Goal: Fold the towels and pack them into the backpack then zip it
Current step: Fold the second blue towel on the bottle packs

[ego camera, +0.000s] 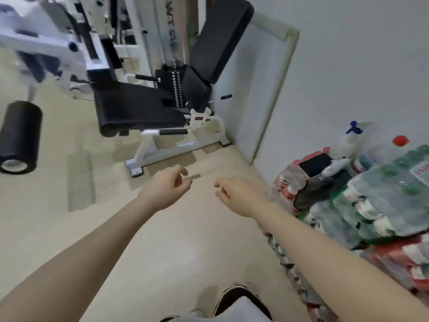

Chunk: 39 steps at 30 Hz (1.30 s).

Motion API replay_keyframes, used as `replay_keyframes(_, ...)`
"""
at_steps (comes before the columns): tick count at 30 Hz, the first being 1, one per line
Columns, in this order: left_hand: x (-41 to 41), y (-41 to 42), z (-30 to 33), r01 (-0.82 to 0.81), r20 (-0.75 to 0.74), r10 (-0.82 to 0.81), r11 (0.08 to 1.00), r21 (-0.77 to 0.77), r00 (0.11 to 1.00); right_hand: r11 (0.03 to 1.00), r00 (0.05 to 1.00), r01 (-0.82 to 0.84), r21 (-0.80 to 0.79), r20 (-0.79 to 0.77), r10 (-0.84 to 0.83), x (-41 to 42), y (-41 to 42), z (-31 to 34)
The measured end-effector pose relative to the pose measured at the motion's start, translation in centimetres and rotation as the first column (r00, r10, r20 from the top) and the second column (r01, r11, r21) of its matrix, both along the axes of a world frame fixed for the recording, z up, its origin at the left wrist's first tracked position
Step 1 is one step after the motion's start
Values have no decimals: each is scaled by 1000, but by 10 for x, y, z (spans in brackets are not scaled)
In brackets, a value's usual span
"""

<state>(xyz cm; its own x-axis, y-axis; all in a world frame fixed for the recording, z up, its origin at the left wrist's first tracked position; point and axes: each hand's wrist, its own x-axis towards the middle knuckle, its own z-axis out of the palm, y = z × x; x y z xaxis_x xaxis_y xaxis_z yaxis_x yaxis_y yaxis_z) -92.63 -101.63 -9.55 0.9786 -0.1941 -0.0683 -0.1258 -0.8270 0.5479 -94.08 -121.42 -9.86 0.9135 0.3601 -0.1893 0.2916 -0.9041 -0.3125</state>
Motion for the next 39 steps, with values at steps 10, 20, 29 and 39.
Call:
replay_keyframes(10, 14, 186, 5, -514, -43, 518, 830, -214, 854, 915, 916, -401, -39, 7, 402, 108, 193, -2)
replay_keyframes(20, 134, 330, 7, -627, -33, 638, 746, -223, 770, 832, 831, -549, -85, 48, 554, 258, 364, 10)
replay_keyframes(29, 195, 481, -3, -734, -88, 738, 636, -239, 669, 758, 762, -648, -70, -47, 646, 351, 541, 1)
replay_keyframes(39, 236, 751, -40, -673, -100, 673, 694, -256, 733, 812, 811, -581, -48, -109, 574, 395, 796, -42)
